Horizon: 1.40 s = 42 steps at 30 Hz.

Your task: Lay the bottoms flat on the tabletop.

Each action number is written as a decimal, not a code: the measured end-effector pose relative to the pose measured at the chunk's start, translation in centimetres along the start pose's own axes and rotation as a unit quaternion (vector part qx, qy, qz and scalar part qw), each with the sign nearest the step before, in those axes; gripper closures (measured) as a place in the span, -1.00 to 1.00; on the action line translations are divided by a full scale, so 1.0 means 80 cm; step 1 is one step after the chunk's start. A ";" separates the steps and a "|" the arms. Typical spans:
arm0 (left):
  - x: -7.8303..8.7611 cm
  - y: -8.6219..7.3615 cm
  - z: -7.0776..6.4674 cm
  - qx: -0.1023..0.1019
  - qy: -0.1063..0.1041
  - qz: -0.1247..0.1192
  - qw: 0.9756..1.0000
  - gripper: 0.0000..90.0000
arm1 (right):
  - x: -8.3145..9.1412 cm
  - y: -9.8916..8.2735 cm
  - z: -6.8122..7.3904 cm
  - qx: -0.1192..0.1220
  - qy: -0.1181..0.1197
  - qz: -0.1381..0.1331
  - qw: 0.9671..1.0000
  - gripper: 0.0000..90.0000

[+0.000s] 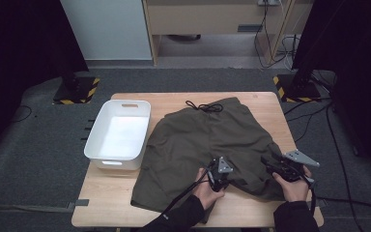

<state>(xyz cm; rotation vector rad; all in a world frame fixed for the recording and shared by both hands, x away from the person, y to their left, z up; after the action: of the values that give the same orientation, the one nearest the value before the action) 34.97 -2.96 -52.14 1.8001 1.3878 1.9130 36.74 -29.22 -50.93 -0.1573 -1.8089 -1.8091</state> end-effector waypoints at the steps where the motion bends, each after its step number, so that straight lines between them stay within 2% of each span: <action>1: 0.005 -0.004 -0.002 0.003 -0.003 0.002 1.000 0.94 | -0.001 -0.001 0.001 0.002 0.000 0.003 1.000 0.05; 5: 0.021 -0.019 -0.006 0.001 -0.005 0.006 1.000 0.92 | -0.005 -0.003 0.006 0.011 0.005 0.014 1.000 0.07; 10: 0.031 -0.035 -0.010 0.004 -0.002 0.004 1.000 0.92 | -0.009 -0.005 0.012 0.013 0.019 0.022 0.999 -0.02; 12: 0.032 -0.039 -0.011 0.004 0.002 0.000 1.000 0.90 | -0.013 -0.008 0.017 0.020 0.036 0.029 0.999 -0.08; 15: 0.027 -0.040 -0.009 0.004 0.005 -0.001 1.000 0.90 | -0.023 -0.011 0.035 0.031 0.084 0.036 0.995 -0.18; 16: 0.025 -0.041 -0.009 0.005 0.005 0.000 1.000 0.91 | -0.025 -0.011 0.040 0.035 0.093 0.039 0.994 -0.20; 18: 0.023 -0.041 -0.009 0.002 0.006 -0.001 1.000 0.91 | -0.029 -0.011 0.050 0.050 0.106 0.042 0.992 -0.24; 20: 0.022 -0.042 -0.008 0.003 0.005 -0.001 1.000 0.92 | -0.034 -0.013 0.056 0.057 0.108 0.050 0.991 -0.24; 22: 0.022 -0.043 -0.008 0.004 0.004 -0.001 1.000 0.92 | -0.040 -0.018 0.058 0.063 0.108 0.065 0.990 -0.15; 24: 0.022 -0.043 -0.008 0.005 0.003 -0.001 1.000 0.92 | -0.046 -0.022 0.058 0.072 0.111 0.086 0.987 0.04; 26: 0.021 -0.043 -0.007 0.005 0.003 -0.001 1.000 0.91 | -0.048 -0.025 0.059 0.077 0.113 0.103 0.985 0.37; 29: 0.021 -0.043 -0.007 0.008 0.002 -0.002 1.000 0.90 | -0.049 -0.025 0.061 0.078 0.110 0.116 0.984 0.93; 30: 0.021 -0.043 -0.007 0.008 0.002 -0.004 1.000 0.90 | -0.049 -0.025 0.062 0.084 0.105 0.118 0.984 1.00; 31: 0.021 -0.044 -0.007 0.007 0.002 -0.003 1.000 0.89 | -0.049 -0.025 0.063 0.085 0.105 0.122 0.983 1.00; 33: 0.022 -0.044 -0.008 0.006 0.003 -0.004 1.000 0.88 | -0.048 -0.022 0.062 0.077 0.101 0.120 0.985 1.00; 36: 0.022 -0.045 -0.009 0.007 0.002 -0.005 1.000 0.86 | -0.044 -0.017 0.052 0.061 0.077 0.102 0.990 1.00; 38: 0.023 -0.046 -0.010 0.005 0.001 -0.005 1.000 0.84 | -0.042 -0.015 0.045 0.048 0.069 0.093 0.992 1.00; 40: 0.023 -0.047 -0.010 0.003 0.002 -0.008 1.000 0.83 | -0.038 -0.013 0.042 0.036 0.085 0.069 0.993 1.00; 41: 0.023 -0.047 -0.010 0.003 0.002 -0.009 1.000 0.83 | -0.037 -0.013 0.045 0.031 0.106 0.059 0.992 0.85; 42: 0.022 -0.047 -0.010 0.002 0.002 -0.010 1.000 0.84 | -0.037 -0.013 0.050 0.022 0.126 0.056 0.990 0.54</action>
<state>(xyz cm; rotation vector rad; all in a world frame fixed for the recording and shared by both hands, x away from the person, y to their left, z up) 32.11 -0.07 -53.41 1.7775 1.4070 1.9070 37.52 -24.60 -52.90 -0.0120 -1.6286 -1.6300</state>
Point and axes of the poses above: each handheld gripper's, and its own axes: x roughly backward along the jaws, y roughly out of its top, z roughly to its left, the point moved 1 cm from there along -x, roughly forward along the jaws, and after that the axes turned 3 degrees about -y, right-handed, at the moved point
